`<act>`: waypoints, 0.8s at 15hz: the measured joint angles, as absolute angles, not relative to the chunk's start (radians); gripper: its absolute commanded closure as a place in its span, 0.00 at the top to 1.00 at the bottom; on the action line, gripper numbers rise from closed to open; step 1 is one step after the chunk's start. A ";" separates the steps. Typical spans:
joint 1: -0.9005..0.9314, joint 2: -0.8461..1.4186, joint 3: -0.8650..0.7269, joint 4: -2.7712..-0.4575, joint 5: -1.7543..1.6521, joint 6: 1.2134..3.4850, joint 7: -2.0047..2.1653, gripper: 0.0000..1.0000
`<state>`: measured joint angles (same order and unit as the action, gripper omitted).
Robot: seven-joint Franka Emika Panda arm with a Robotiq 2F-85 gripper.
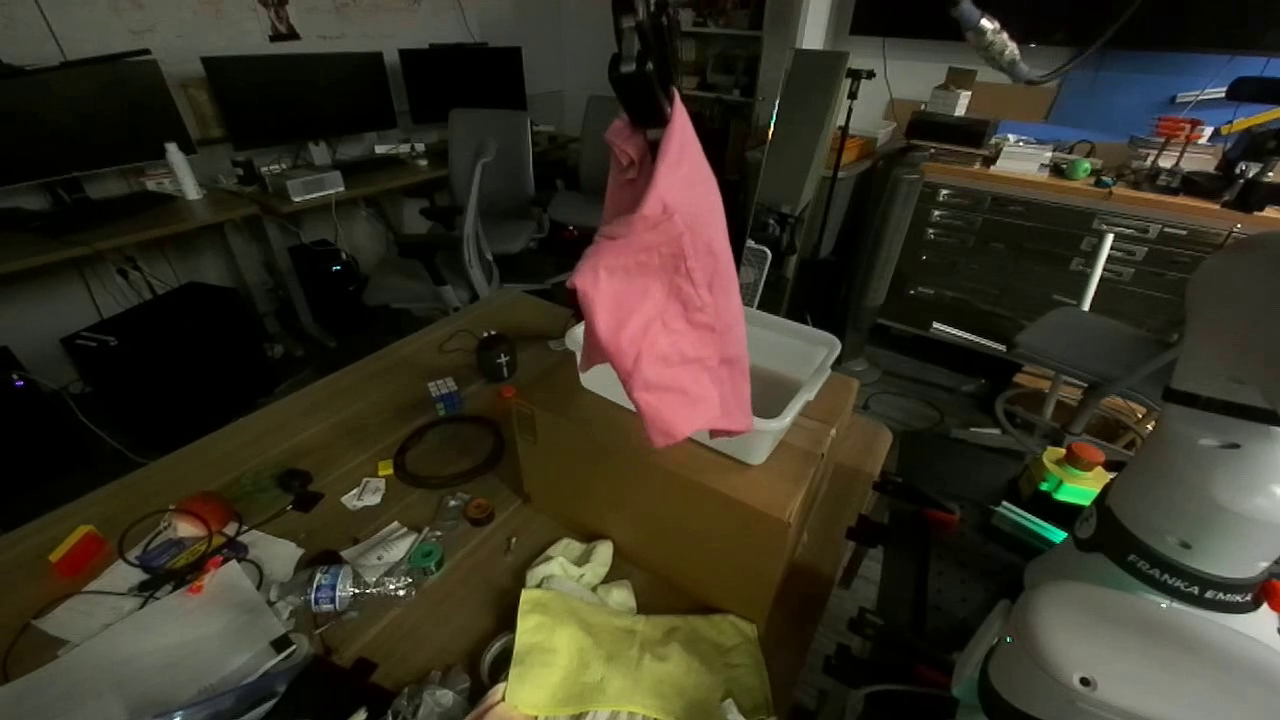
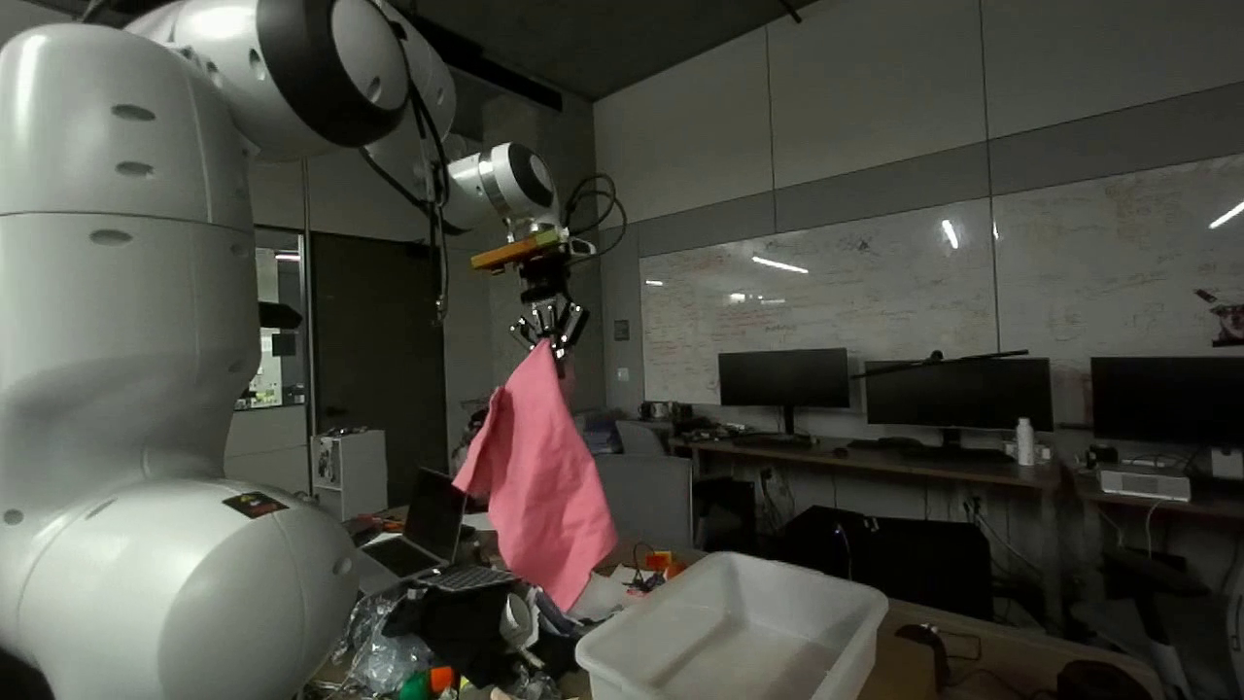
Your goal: Remove the contents from the storage box and put them on the table
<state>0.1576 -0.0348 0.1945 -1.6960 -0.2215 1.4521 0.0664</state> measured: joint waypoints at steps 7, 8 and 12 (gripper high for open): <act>0.202 0.137 0.215 -1.545 -0.242 1.412 0.051 0.01; 0.201 0.144 0.210 -1.536 -0.237 1.443 0.063 0.01; 0.195 0.152 0.188 -1.534 -0.211 1.602 0.084 0.31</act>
